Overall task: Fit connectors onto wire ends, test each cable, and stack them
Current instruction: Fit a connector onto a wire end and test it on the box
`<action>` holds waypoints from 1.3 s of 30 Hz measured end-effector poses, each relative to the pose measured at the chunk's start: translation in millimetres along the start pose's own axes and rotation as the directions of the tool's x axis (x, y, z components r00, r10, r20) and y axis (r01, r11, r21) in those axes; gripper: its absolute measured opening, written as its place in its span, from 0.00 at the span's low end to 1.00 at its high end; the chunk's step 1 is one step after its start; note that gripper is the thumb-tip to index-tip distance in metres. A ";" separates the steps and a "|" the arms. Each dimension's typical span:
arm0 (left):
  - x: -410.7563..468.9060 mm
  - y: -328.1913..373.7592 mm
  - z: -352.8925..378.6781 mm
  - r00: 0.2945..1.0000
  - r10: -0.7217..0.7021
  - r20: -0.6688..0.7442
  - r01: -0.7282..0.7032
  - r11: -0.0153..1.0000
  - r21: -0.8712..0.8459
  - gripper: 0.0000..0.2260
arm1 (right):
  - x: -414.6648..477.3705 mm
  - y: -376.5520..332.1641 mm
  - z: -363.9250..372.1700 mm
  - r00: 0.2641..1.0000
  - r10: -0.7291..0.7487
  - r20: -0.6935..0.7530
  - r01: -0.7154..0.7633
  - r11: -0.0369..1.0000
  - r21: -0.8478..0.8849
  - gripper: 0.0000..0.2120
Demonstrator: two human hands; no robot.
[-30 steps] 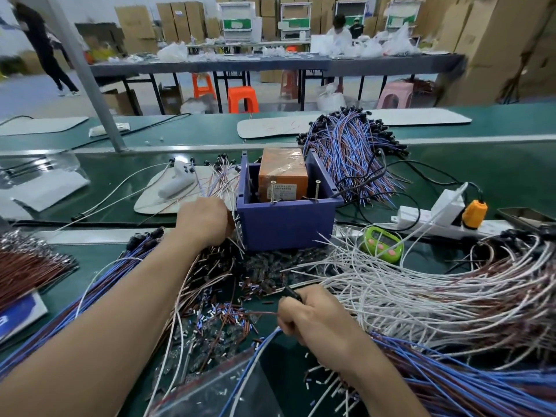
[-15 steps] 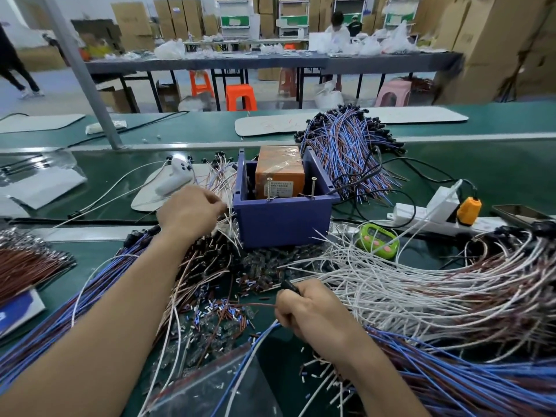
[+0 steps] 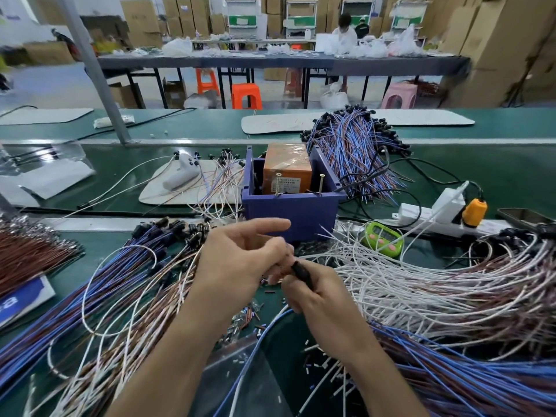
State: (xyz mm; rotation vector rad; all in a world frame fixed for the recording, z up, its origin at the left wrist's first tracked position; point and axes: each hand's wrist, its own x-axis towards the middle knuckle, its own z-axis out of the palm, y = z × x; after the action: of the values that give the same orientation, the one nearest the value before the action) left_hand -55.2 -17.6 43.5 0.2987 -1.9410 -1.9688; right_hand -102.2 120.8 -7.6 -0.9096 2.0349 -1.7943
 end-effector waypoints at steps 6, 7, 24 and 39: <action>-4.0 -10.2 -4.1 0.997 0.080 -0.018 -0.079 0.995 0.063 0.10 | 4.3 1.5 -2.8 0.996 -0.043 0.075 0.037 0.996 0.075 0.11; -4.1 -9.7 -4.5 0.997 0.070 -0.010 -0.070 0.997 0.029 0.10 | 4.8 1.9 -3.0 0.995 -0.047 0.085 0.039 0.995 0.094 0.10; -5.5 -7.1 -5.9 0.986 0.132 0.106 -0.131 0.991 -0.015 0.11 | 10.6 11.6 -5.4 0.998 -0.025 -0.058 0.046 0.919 0.392 0.09; -8.6 -5.8 -3.4 0.954 0.248 0.169 -0.253 0.968 0.004 0.05 | 9.1 6.9 -5.5 1.000 -0.002 0.031 -0.015 0.839 0.544 0.08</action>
State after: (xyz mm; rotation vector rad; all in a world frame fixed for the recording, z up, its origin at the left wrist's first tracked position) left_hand -46.6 -17.4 36.8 -0.1074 -1.9946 -1.8540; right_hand -114.2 119.7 -11.4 -0.7387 1.3661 -2.1663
